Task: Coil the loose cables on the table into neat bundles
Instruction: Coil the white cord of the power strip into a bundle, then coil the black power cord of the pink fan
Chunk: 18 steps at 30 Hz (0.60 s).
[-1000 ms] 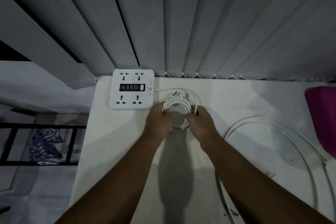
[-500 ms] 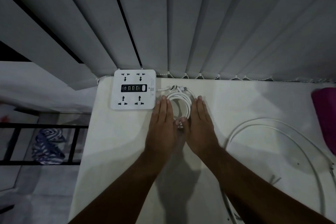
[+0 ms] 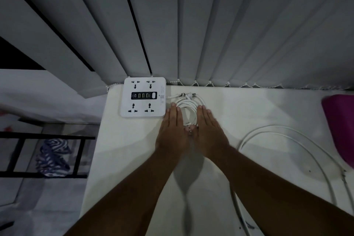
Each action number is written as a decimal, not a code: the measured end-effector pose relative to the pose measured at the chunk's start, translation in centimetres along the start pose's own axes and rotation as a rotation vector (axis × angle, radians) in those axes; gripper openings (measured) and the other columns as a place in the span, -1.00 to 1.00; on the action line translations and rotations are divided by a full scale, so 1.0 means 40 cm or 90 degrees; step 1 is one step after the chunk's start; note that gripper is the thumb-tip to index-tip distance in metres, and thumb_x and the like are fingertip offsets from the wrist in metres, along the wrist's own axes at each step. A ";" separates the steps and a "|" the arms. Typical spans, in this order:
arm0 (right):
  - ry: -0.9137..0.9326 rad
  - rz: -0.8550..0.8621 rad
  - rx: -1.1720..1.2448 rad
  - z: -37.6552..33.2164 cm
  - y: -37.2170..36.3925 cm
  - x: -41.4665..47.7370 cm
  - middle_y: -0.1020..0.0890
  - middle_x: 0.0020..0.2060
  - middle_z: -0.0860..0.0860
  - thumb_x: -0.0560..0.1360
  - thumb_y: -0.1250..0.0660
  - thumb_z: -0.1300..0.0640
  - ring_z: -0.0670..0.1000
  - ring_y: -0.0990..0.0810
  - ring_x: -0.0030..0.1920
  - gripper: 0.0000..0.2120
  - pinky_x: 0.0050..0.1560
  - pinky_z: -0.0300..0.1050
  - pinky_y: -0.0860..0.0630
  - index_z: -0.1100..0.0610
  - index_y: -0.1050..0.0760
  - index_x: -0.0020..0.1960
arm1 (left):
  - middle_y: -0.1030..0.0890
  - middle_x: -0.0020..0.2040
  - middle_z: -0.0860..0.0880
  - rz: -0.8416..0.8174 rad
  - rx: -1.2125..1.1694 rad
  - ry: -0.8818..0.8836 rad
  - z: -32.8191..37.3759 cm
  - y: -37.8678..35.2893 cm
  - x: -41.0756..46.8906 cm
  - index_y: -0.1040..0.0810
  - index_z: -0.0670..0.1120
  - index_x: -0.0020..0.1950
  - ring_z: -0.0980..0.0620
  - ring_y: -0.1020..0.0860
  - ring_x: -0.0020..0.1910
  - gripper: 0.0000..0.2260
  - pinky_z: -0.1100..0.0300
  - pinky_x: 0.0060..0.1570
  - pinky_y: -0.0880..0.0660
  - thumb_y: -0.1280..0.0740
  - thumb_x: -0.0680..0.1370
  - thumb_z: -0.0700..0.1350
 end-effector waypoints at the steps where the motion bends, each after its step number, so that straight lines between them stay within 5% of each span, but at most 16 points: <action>1: 0.003 -0.016 0.005 -0.005 0.006 0.001 0.02 0.65 0.15 0.70 0.00 -0.05 0.11 0.08 0.64 -0.37 0.62 0.00 0.06 0.22 0.10 0.65 | 0.13 0.65 -0.27 -0.007 -0.029 0.008 0.001 0.005 0.000 0.13 -0.27 0.62 -0.18 0.14 0.64 -0.36 0.03 0.60 0.10 0.10 0.70 0.12; 8: 0.004 0.043 -0.017 -0.024 0.088 -0.065 -0.05 0.64 0.18 0.70 -0.01 0.00 0.10 0.02 0.64 -0.41 0.61 -0.01 0.01 0.26 -0.01 0.63 | 0.00 0.65 -0.24 0.034 -0.134 -0.029 0.005 0.079 -0.051 0.00 -0.26 0.62 -0.17 0.06 0.64 -0.45 0.06 0.59 0.03 -0.07 0.68 -0.11; 18: -0.103 0.074 -0.077 0.018 0.130 -0.267 -0.12 0.64 0.05 0.65 -0.06 -0.17 0.08 -0.08 0.63 -0.38 0.60 0.09 -0.04 0.06 -0.09 0.64 | -0.11 0.65 -0.14 0.051 -0.028 -0.100 0.065 0.109 -0.212 -0.07 -0.15 0.64 -0.11 0.00 0.64 -0.42 0.00 0.58 0.03 -0.07 0.66 0.03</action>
Point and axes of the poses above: each hand's wrist, its own x-axis towards the middle knuckle, its own y-axis out of the back of the hand, z = x × y, the point moved 10 cm from there along x, towards the middle knuckle
